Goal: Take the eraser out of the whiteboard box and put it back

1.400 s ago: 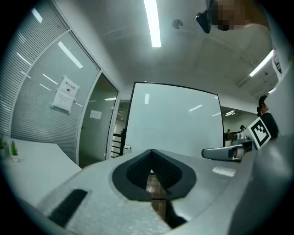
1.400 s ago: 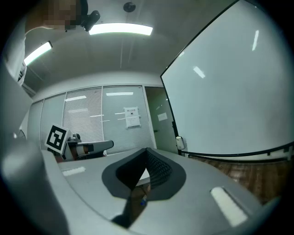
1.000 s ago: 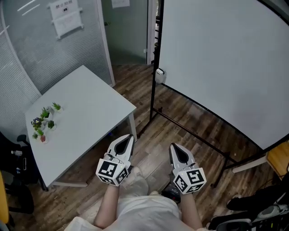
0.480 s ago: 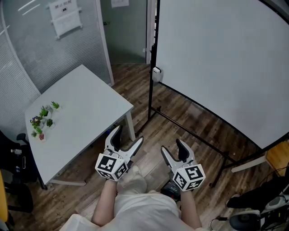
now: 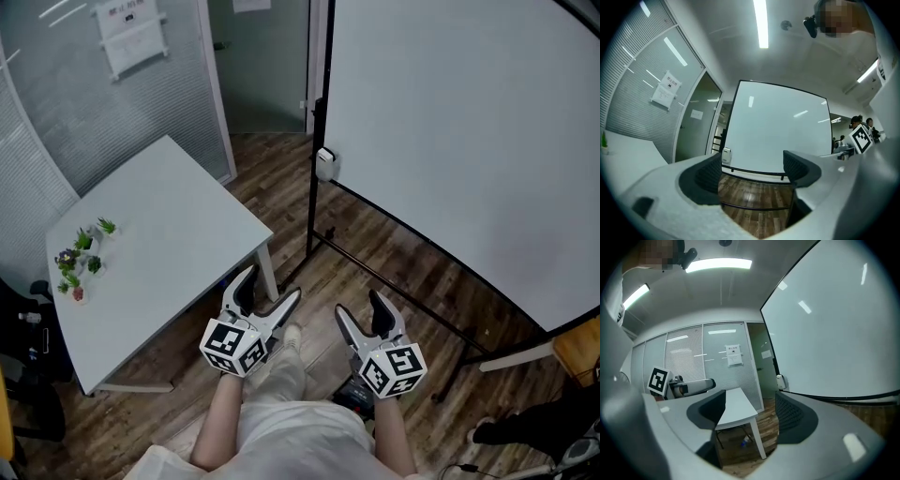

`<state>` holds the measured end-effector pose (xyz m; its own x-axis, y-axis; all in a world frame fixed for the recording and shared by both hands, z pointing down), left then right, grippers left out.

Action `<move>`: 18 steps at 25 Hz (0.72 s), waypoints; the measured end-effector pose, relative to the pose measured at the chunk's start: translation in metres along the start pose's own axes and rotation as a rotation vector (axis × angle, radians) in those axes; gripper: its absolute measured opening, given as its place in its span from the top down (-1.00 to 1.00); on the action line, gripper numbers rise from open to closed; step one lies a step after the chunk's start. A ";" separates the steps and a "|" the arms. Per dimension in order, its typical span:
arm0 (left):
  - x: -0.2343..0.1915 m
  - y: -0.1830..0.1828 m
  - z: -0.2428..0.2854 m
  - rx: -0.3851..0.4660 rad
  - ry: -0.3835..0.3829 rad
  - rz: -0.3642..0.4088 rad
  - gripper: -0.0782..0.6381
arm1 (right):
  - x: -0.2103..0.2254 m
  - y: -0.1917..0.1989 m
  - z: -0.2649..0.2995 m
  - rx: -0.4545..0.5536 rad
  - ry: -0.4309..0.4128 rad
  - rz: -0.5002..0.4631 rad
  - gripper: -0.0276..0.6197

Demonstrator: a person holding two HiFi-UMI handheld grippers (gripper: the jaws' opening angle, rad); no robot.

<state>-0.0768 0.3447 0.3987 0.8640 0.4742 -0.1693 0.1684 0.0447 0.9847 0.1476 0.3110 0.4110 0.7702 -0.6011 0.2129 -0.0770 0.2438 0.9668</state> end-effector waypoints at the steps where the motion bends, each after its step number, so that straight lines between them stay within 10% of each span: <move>1: -0.009 0.001 0.011 -0.002 0.005 -0.004 -0.34 | 0.006 -0.001 0.011 -0.005 0.004 -0.002 -0.12; 18: -0.206 -0.022 0.214 -0.061 0.107 -0.044 -0.30 | 0.098 -0.056 0.239 -0.037 0.120 0.000 -0.14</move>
<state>-0.1566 0.0577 0.4033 0.8005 0.5611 -0.2106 0.1731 0.1199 0.9776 0.0762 0.0567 0.4116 0.8405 -0.5064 0.1927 -0.0557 0.2731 0.9604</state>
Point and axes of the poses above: the fingertips, and each gripper's own axes: z forward along the fingers, x to its right, y out of its underside, the point moved 7 cm from there along -z, backward along the fingers, and after that the axes turned 10 degrees about y, right-handed, at the moved point
